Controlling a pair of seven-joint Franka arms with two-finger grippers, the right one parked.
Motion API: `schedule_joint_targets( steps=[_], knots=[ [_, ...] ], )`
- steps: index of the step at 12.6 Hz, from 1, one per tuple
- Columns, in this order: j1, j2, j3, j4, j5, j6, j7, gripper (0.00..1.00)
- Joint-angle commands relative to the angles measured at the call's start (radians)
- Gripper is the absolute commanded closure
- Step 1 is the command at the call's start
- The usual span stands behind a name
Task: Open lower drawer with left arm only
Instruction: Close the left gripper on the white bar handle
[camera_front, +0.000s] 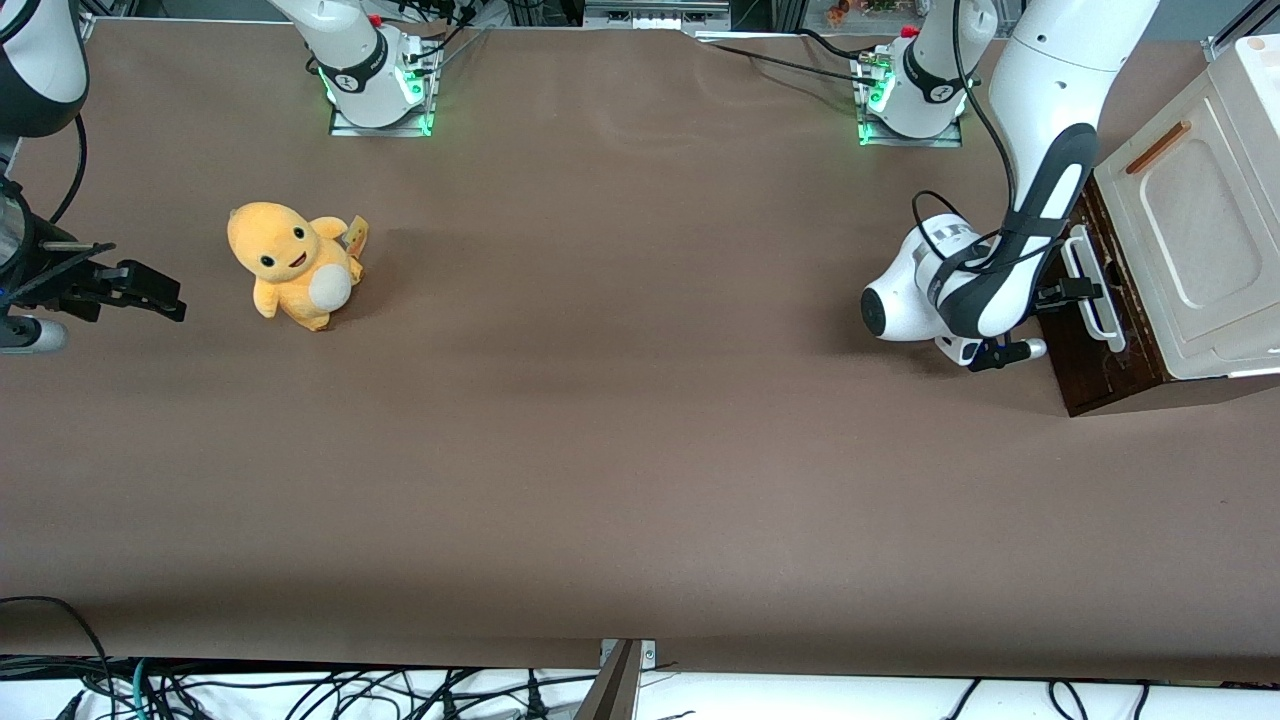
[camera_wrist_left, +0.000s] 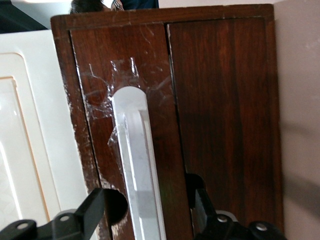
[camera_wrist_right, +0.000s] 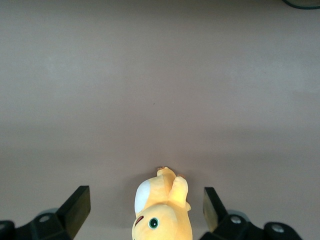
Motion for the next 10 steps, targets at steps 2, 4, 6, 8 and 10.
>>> schedule_joint_targets(
  steps=[2, 4, 6, 8, 10],
  knots=[
    [0.012, -0.006, 0.001, -0.02, 0.047, -0.009, 0.004, 0.21],
    [0.014, -0.006, 0.001, -0.02, 0.047, -0.009, 0.004, 0.35],
    [0.014, -0.006, 0.001, -0.02, 0.047, -0.01, 0.004, 0.35],
    [0.014, -0.006, 0.001, -0.02, 0.047, -0.01, 0.004, 0.43],
    [0.014, -0.006, 0.001, -0.02, 0.047, -0.01, 0.003, 0.44]
  ],
)
